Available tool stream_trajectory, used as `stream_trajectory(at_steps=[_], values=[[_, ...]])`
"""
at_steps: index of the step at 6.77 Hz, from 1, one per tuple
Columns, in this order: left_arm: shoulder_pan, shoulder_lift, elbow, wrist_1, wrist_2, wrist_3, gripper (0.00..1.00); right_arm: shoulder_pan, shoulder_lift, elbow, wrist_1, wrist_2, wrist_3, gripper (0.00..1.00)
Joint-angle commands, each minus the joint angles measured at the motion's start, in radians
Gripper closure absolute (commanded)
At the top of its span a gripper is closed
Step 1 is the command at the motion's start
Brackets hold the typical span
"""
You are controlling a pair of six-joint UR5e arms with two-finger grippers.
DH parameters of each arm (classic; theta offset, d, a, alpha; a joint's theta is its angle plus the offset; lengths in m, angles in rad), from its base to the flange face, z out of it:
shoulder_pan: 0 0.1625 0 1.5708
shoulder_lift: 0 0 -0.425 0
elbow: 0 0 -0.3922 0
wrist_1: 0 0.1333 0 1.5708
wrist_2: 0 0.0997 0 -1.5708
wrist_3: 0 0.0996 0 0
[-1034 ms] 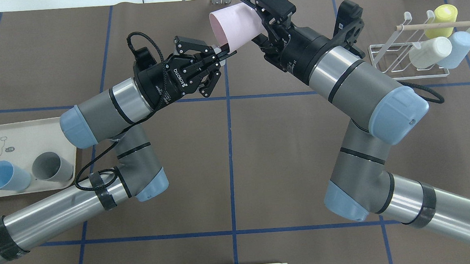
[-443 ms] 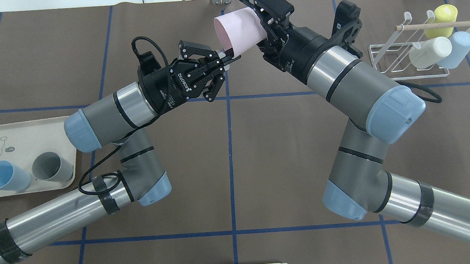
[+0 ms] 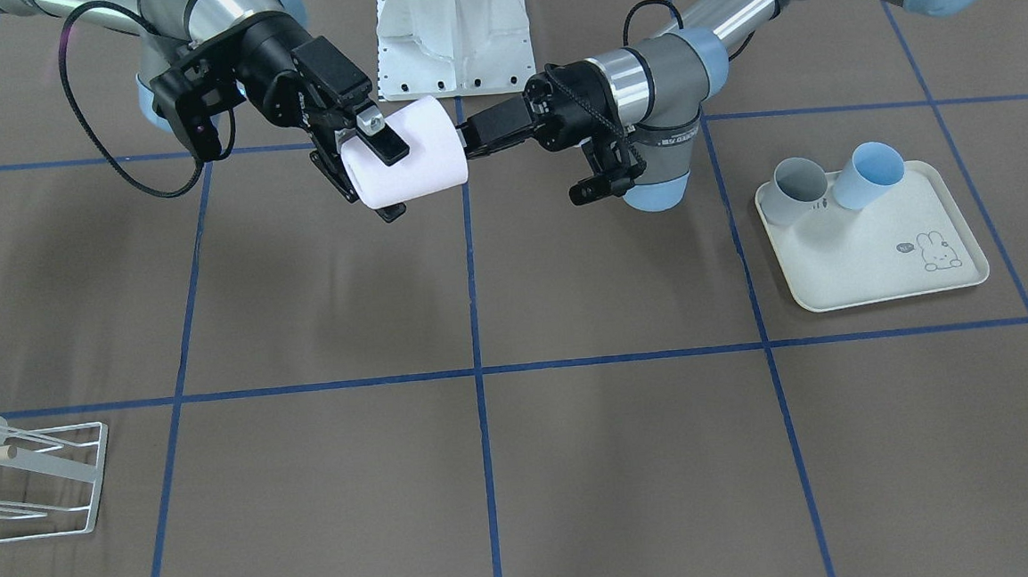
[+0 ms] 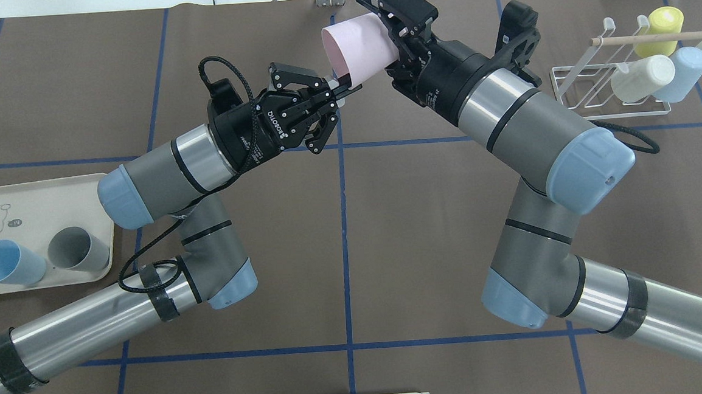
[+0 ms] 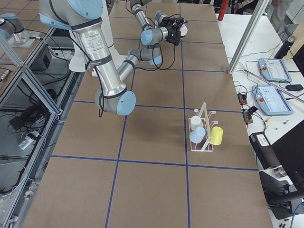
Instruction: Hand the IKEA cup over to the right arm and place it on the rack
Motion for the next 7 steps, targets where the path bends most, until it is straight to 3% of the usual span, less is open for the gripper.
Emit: stream_trajectory(at_steps=[1, 2, 3, 4, 7], values=[[0.001, -0.008, -0.001, 0.000, 0.000, 0.000, 1.00, 0.000, -0.001, 0.000, 0.000, 0.001, 0.000, 0.72], [0.006, -0.006, 0.001, -0.008, -0.001, 0.000, 0.99, 0.000, 0.000, -0.002, 0.000, 0.001, 0.000, 1.00], [0.006, -0.006, 0.001, -0.003, -0.001, 0.005, 0.14, 0.003, 0.000, -0.003, 0.002, 0.002, 0.000, 1.00], [0.006, -0.011, -0.001, -0.002, 0.000, 0.012, 0.00, 0.008, 0.002, -0.003, 0.002, 0.002, 0.000, 1.00], [0.004, -0.011, 0.001, 0.002, 0.000, 0.046, 0.00, 0.034, 0.000, -0.005, 0.028, 0.002, 0.001, 1.00]])
